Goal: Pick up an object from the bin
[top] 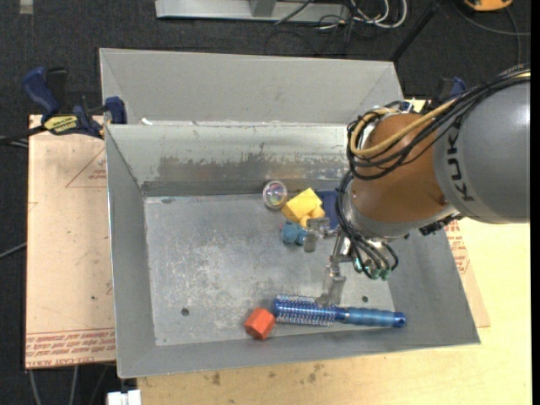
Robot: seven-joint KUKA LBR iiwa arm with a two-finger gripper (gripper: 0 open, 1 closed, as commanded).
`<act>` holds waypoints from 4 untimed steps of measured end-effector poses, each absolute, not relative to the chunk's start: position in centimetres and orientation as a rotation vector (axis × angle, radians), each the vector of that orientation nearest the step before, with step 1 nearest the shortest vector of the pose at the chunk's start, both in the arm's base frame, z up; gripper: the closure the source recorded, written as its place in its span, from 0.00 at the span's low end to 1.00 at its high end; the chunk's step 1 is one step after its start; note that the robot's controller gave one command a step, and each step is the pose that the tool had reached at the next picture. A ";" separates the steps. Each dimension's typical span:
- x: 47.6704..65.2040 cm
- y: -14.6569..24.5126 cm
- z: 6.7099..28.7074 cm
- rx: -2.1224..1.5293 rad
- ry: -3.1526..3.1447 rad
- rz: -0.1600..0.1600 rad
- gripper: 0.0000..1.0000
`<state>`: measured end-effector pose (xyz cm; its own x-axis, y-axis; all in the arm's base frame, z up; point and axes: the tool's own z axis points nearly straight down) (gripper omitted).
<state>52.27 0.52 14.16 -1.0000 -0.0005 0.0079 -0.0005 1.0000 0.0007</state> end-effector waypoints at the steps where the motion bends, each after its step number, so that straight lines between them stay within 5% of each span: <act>1: 48.9 2.5 6.7 0.006 -3.144 -0.004 0.00; 2: 51.6 2.3 10.1 0.138 -3.144 -0.001 0.00; 3: 50.6 0.5 10.2 -0.151 -3.137 -0.001 0.00; 4: 49.8 1.7 6.9 -0.662 -3.068 -0.002 0.00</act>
Offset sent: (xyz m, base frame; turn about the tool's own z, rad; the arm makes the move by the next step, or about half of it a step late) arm -0.0332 0.0185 -0.0716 -0.0013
